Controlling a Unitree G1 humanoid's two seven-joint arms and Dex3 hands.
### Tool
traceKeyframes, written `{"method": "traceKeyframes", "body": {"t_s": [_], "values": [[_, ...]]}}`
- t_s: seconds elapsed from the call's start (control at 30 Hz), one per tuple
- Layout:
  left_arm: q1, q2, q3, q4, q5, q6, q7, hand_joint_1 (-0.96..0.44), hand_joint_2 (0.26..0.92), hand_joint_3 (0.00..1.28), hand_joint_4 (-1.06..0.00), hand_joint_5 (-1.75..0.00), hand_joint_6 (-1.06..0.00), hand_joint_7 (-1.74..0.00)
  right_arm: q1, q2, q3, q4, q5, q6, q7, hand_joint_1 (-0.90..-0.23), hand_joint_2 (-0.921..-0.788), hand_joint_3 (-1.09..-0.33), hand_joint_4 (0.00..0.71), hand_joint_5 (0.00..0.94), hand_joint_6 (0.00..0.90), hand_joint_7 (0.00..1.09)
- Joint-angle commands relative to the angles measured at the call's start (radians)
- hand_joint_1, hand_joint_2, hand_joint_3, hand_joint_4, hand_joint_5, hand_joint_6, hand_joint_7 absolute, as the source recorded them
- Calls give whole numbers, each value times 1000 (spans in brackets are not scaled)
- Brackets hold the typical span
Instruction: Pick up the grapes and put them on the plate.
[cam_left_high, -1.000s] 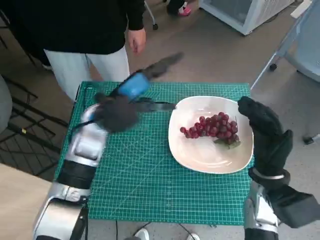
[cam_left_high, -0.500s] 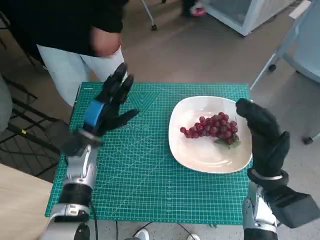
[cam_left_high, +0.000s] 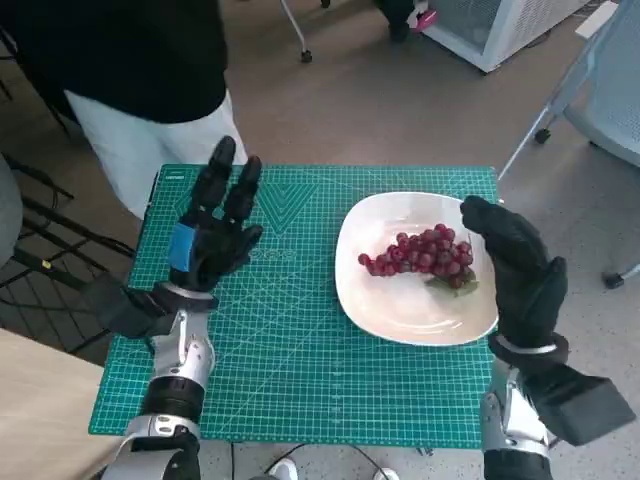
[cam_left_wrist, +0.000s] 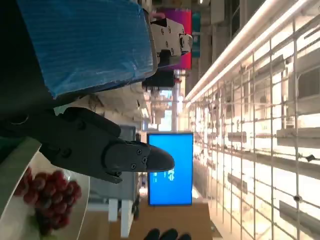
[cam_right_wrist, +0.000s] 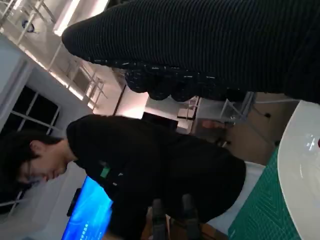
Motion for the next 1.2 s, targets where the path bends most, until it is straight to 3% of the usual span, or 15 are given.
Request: {"method": "traceKeyframes", "body": {"t_s": [0.03,0.4,1.2], "values": [[30,-4,0,-1,2,-7,-10,-535,921,278,-113,-28,-148,-35,-2,-3,-4,31,11,2,20,-655,-921,-717,324,3,109,232],[50,-4,-15,-19,6,-1,-39,-570,921,278,-156,-23,-174,-31,-3,-3,-5,42,15,-7,34,-656,-921,-714,326,3,115,218],[89,-43,-51,-124,6,24,-36,-520,921,257,-125,0,-188,-21,12,-1,7,-1,-27,2,-2,-676,-921,-724,341,5,136,182]]}}
